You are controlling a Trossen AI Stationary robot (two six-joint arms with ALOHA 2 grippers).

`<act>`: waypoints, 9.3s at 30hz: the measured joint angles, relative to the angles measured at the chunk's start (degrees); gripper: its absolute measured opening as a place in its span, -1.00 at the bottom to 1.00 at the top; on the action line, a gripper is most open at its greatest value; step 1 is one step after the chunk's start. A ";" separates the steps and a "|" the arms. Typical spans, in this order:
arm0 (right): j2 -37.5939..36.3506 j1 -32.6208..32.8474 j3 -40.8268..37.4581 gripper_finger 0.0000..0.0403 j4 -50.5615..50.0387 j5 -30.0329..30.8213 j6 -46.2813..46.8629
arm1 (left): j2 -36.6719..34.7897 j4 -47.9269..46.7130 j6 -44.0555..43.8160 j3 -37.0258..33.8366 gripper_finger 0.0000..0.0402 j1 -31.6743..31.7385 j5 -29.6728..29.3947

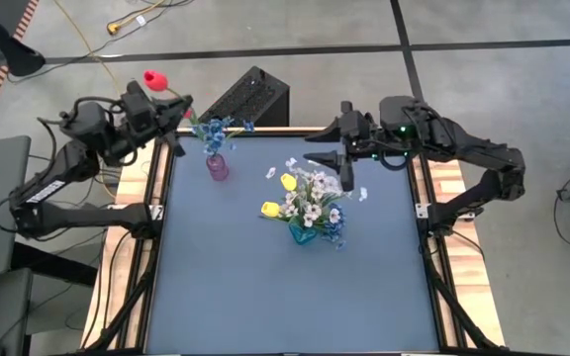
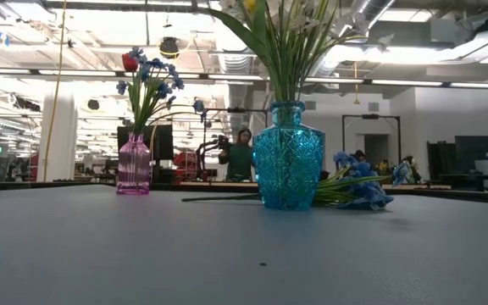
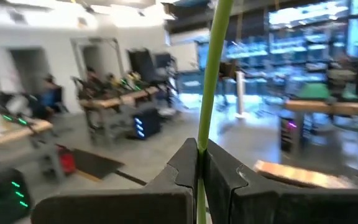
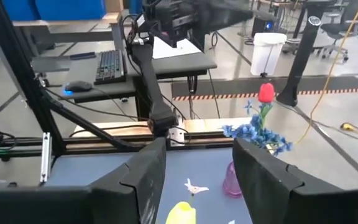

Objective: Sort flowers into vase by color
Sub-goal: Put the left red flower into the violet vase, then put the blue flower into the violet vase

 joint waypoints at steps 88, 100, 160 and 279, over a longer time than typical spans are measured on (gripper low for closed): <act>3.13 6.36 0.00 -0.13 -7.72 0.02 1.70 | 3.40 8.01 -12.11 -32.46 -1.00 26.80 14.44; 3.13 6.36 0.01 -0.13 -7.52 0.02 1.53 | 5.96 6.12 -12.46 -32.50 -1.00 26.80 15.60; 0.90 6.40 0.00 -0.13 -11.40 0.02 2.08 | -10.84 6.51 -15.59 -32.57 -0.67 26.80 30.37; -6.65 31.88 -0.01 -0.13 -35.54 15.23 25.46 | 48.47 20.17 7.31 -31.37 -0.39 -12.07 20.91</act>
